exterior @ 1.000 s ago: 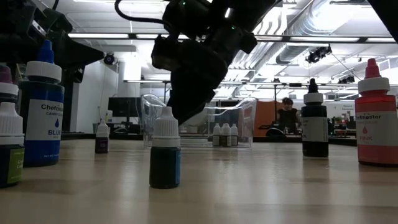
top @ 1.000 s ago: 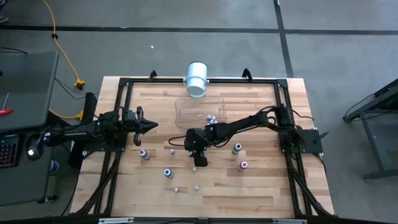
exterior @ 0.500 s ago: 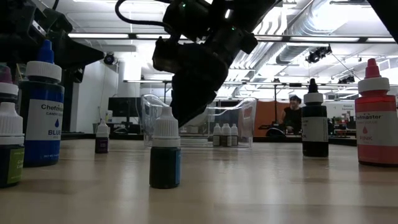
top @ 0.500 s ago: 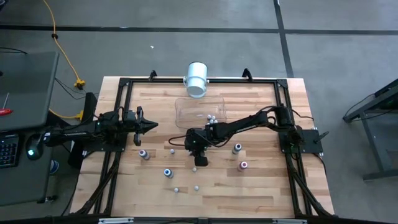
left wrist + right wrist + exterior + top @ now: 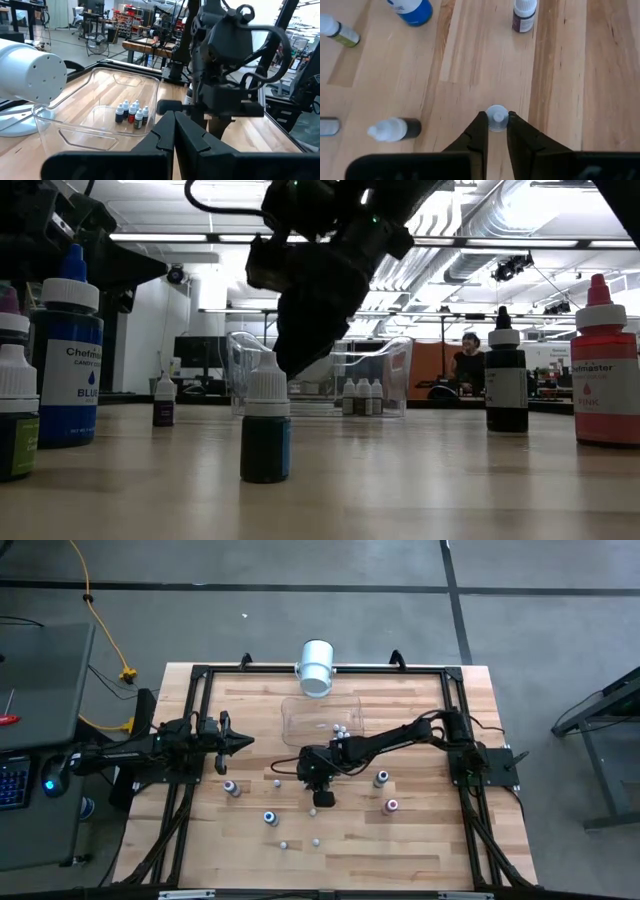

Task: Pick & Place food coloring
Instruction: Put the small orange food coloring bottle into the transparent bin

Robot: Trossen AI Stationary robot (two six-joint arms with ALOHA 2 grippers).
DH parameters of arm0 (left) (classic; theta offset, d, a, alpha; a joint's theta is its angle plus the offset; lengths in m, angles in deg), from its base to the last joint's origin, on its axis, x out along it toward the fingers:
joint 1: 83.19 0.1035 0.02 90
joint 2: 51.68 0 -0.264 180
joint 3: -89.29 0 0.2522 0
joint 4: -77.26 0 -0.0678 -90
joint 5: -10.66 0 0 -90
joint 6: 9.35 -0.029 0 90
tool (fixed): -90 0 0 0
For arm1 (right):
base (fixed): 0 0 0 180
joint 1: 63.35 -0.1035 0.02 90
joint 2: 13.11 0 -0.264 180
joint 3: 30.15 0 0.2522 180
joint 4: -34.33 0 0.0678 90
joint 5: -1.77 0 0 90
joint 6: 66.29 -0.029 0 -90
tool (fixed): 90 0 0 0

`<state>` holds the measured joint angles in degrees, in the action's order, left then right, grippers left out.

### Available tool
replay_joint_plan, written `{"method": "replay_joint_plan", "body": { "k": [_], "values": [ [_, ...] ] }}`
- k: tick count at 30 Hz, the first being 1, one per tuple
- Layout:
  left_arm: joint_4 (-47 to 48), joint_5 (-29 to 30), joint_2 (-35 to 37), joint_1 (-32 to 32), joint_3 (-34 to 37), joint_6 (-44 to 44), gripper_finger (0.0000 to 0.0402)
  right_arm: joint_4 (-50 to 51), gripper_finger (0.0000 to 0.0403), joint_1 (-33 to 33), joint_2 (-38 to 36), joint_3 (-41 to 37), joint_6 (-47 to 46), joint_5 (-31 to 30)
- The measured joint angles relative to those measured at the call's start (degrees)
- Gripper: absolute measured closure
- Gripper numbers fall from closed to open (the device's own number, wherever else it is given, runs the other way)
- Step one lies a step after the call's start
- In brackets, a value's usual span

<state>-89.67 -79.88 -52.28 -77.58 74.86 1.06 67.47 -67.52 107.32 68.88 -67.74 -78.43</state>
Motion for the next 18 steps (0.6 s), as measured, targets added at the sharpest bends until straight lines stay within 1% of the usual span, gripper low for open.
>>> {"method": "replay_joint_plan", "body": {
  "k": [5,10,12,14,18],
  "values": [
    [0.0,0.0,0.0,0.0,0.0,0.0,0.0401,6.8,0.0363,-0.1,-1.0,5.2,1.7,-1.3],
    [0.0,0.0,0.0,0.0,0.0,0.0,0.0401,17.2,0.0363,-0.1,-1.0,12.8,4.1,-7.1],
    [0.0,0.0,0.0,0.0,0.0,0.0,0.0401,19.9,0.0363,0.3,-1.0,15.4,5.2,-9.8],
    [0.0,0.0,0.0,0.0,0.0,0.0,0.0401,21.3,0.0363,0.9,-1.0,17.7,6.0,-11.1],
    [0.0,0.0,0.0,0.0,0.0,0.0,0.0401,21.5,0.0363,2.3,-1.0,21.6,5.0,-11.4]
  ]
}}
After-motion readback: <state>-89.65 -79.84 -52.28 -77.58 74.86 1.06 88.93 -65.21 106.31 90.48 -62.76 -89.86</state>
